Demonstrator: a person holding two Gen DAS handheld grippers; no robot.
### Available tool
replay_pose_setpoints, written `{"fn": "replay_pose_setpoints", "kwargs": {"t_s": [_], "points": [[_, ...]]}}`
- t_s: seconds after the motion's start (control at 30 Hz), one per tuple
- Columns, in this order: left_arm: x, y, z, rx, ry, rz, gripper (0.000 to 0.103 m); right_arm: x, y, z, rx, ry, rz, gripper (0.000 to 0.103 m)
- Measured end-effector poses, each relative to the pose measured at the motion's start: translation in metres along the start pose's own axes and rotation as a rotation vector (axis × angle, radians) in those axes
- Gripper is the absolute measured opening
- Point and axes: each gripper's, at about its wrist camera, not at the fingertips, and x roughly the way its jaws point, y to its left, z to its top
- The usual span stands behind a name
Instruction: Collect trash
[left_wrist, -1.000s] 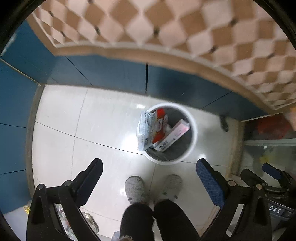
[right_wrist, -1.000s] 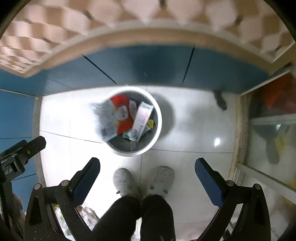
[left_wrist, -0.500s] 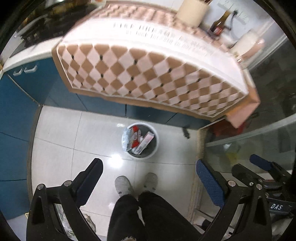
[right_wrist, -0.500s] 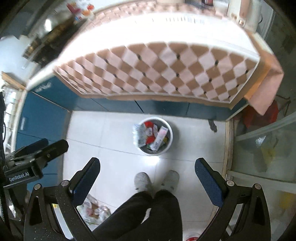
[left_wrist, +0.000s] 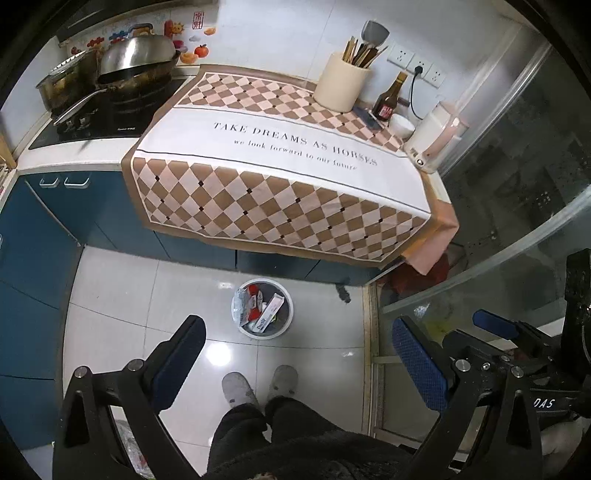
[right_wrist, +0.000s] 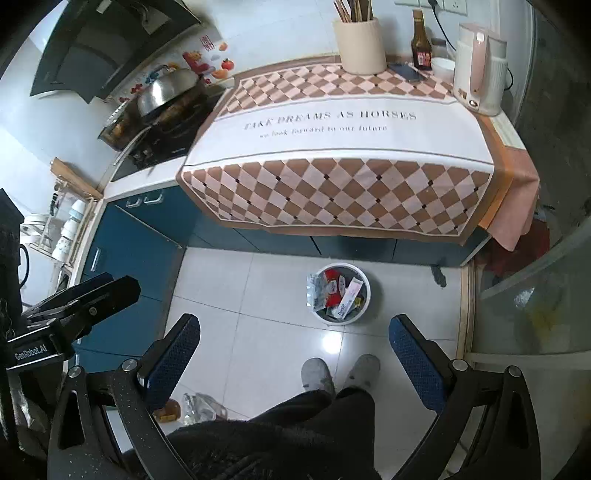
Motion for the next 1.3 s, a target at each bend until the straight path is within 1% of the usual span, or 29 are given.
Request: {"fn": "replay_pose_setpoints", "kwargs": {"t_s": [0.13,0.27,0.47,0.77,1.03,1.3], "points": [[-0.012,-0.002,-0.002,0.001,-0.026,-0.001,0.103,-0.016,0.005,0.0,-0.013,-0.021,-0.009,0.103],[-0.017,-0.001,-0.004,-0.003,-0.046,-0.008,0.103,-0.019,0.007,0.001,-0.018,-0.026,-0.016,0.103],[-0.021,0.001,-0.005,-0.007,-0.05,-0.007,0.103,-0.019,0.01,0.003,-0.038,-0.034,-0.01,0.103],[-0.024,0.0,-0.009,0.01,-0.031,-0.014,0.103,-0.019,0.017,0.003,-0.048,-0.025,-0.001,0.103],[-0.021,-0.004,-0.012,0.019,0.004,-0.033,0.103,-0.015,0.014,0.002,-0.045,0.005,0.005,0.103],[-0.018,-0.006,-0.013,0.019,0.018,-0.036,0.103,-0.013,0.014,0.002,-0.042,0.015,0.006,0.103]]}}
